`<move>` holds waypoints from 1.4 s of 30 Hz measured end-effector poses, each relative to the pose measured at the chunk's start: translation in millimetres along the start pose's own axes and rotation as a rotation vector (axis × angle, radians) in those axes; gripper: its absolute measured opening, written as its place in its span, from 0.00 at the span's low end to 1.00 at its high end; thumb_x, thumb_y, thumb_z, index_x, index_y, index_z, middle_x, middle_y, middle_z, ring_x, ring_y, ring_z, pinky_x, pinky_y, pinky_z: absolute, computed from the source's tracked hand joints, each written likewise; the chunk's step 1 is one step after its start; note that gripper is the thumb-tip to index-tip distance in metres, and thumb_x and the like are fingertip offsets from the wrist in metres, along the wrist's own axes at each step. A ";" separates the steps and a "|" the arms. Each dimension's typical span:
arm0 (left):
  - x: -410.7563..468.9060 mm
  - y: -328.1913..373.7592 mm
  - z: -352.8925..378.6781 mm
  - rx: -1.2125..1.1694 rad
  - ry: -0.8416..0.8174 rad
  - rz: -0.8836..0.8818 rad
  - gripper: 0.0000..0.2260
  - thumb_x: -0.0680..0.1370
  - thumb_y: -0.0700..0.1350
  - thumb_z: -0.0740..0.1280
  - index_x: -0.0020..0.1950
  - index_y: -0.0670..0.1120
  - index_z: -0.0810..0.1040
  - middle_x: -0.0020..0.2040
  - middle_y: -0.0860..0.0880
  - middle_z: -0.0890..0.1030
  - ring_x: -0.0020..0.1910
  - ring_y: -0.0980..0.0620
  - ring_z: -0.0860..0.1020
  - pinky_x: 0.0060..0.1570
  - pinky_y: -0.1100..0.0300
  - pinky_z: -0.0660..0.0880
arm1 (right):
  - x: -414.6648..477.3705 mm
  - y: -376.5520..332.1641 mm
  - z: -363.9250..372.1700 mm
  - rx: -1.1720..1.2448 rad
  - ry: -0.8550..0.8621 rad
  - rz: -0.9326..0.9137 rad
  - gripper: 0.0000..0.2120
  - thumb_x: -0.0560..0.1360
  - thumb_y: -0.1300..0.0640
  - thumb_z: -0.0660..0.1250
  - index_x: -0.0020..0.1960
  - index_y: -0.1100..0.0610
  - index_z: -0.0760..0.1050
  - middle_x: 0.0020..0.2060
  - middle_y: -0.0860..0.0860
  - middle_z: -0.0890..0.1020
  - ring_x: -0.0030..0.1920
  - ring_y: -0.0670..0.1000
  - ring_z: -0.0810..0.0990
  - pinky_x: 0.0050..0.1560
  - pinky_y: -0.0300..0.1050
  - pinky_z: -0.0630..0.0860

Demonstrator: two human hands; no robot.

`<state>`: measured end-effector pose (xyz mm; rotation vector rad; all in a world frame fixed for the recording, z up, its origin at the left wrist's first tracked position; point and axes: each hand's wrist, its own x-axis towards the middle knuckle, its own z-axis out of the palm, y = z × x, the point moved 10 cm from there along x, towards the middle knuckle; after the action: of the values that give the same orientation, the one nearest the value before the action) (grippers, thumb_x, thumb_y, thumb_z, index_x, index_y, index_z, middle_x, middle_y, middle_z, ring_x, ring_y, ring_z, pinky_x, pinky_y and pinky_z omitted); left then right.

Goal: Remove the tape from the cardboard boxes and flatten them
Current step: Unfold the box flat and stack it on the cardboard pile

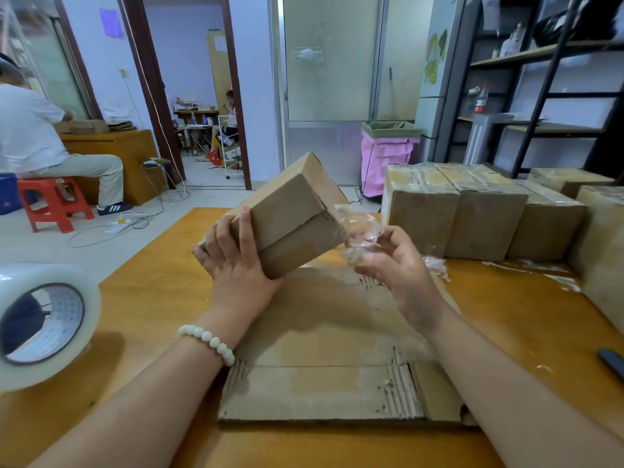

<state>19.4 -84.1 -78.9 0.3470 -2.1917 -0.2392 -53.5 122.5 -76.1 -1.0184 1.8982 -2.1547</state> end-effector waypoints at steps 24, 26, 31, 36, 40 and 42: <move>-12.7 37.0 0.0 0.118 0.084 0.318 0.56 0.55 0.49 0.79 0.75 0.48 0.50 0.66 0.43 0.59 0.66 0.40 0.59 0.66 0.36 0.49 | -2.3 8.1 -26.9 -0.472 0.285 0.073 0.15 0.71 0.46 0.72 0.40 0.56 0.72 0.37 0.49 0.77 0.38 0.46 0.74 0.34 0.32 0.66; -11.6 34.8 0.1 0.103 0.078 0.297 0.56 0.56 0.49 0.79 0.75 0.49 0.49 0.66 0.44 0.59 0.67 0.41 0.58 0.66 0.33 0.49 | -1.9 10.7 -29.1 -0.425 0.278 0.117 0.17 0.72 0.48 0.71 0.36 0.55 0.67 0.32 0.48 0.73 0.34 0.47 0.70 0.34 0.36 0.66; -3.8 16.4 2.2 0.039 0.000 0.112 0.59 0.56 0.48 0.81 0.73 0.54 0.43 0.67 0.49 0.54 0.68 0.44 0.54 0.66 0.29 0.46 | 1.9 18.6 -27.0 -0.136 0.249 0.198 0.11 0.75 0.54 0.69 0.39 0.57 0.71 0.41 0.51 0.82 0.41 0.49 0.79 0.48 0.45 0.76; -4.6 15.5 4.5 -0.002 -0.029 0.083 0.59 0.57 0.47 0.80 0.72 0.57 0.40 0.67 0.50 0.52 0.69 0.45 0.52 0.68 0.29 0.43 | 3.9 29.5 -21.4 0.219 0.302 0.275 0.08 0.78 0.66 0.63 0.41 0.58 0.71 0.46 0.49 0.81 0.43 0.46 0.81 0.50 0.38 0.79; -5.2 15.4 1.3 -0.070 0.014 0.043 0.58 0.58 0.51 0.81 0.72 0.58 0.40 0.67 0.51 0.52 0.70 0.46 0.52 0.68 0.31 0.43 | -1.2 55.3 -26.2 0.247 0.355 0.439 0.06 0.77 0.68 0.60 0.42 0.62 0.69 0.42 0.58 0.77 0.39 0.49 0.80 0.50 0.43 0.79; -4.3 8.8 -5.1 -0.126 0.054 -0.022 0.55 0.60 0.55 0.79 0.73 0.57 0.43 0.67 0.53 0.53 0.70 0.47 0.53 0.68 0.30 0.47 | -3.1 63.5 -35.9 0.126 0.373 0.464 0.07 0.77 0.68 0.60 0.42 0.60 0.66 0.41 0.59 0.77 0.35 0.47 0.82 0.44 0.43 0.78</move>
<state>24.5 -74.6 -76.5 0.3035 -2.1090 -0.3734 -92.3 140.4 -135.3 -0.1291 1.8631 -2.2386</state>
